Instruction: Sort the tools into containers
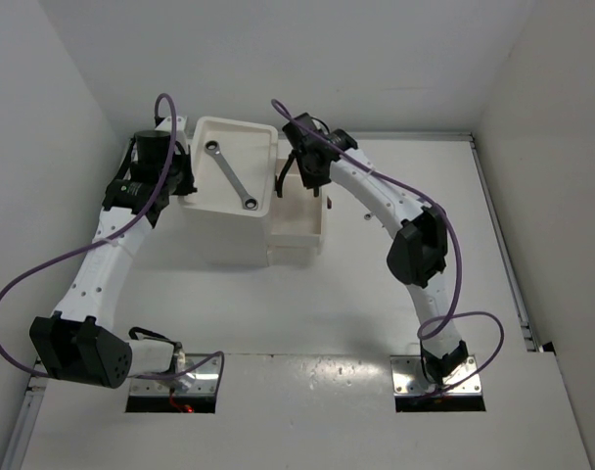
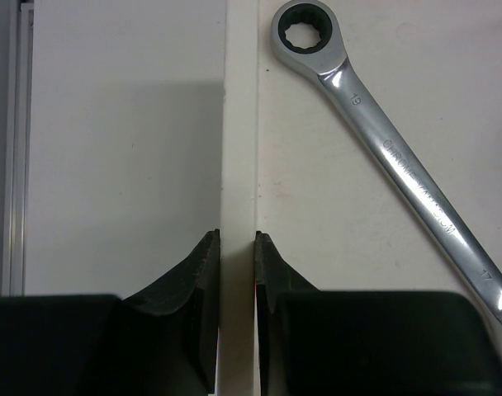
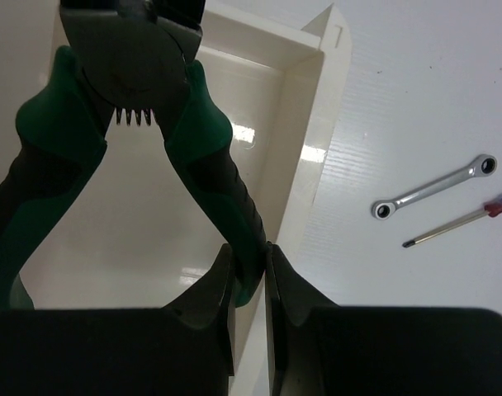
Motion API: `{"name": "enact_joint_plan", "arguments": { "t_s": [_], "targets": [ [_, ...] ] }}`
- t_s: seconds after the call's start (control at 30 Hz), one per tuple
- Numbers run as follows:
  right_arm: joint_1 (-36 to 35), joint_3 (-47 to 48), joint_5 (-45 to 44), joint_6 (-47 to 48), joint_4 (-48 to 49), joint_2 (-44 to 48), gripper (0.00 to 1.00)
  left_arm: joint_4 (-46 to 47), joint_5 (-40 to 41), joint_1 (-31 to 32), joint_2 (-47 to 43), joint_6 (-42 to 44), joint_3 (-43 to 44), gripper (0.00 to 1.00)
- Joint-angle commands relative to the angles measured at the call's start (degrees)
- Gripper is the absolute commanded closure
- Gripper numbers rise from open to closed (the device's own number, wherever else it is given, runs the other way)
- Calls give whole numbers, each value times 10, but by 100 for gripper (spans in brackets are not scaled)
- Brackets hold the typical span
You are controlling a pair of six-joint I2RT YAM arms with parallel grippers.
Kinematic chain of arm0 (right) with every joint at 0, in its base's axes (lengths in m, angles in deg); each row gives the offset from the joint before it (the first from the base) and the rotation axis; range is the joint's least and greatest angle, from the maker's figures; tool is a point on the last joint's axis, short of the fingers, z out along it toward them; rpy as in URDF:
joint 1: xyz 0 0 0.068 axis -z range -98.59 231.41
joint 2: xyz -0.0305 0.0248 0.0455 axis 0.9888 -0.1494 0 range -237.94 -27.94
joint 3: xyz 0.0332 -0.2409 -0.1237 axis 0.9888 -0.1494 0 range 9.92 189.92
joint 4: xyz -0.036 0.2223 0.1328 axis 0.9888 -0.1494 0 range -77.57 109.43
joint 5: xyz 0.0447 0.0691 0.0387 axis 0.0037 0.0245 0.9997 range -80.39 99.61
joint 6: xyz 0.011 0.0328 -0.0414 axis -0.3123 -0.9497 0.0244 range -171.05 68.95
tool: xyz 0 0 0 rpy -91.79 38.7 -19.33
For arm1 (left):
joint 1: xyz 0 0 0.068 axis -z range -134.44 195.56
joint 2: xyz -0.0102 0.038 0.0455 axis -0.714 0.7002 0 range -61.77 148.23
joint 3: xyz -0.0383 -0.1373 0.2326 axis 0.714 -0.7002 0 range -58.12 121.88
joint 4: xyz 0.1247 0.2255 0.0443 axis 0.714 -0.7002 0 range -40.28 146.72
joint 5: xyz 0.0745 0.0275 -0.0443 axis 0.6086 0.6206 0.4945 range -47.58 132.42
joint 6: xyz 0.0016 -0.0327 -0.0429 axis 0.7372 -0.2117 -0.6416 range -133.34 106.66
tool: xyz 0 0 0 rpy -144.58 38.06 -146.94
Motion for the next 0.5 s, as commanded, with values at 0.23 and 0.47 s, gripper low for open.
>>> {"name": "enact_joint_plan", "arguments": {
  "t_s": [0.23, 0.47],
  "targets": [
    [-31, -44, 24, 13, 17, -18, 100, 29, 20, 0, 4, -17, -1, 100],
    [-31, -43, 43, 13, 12, -29, 100, 30, 20, 0, 9, -17, -1, 100]
  ]
}}
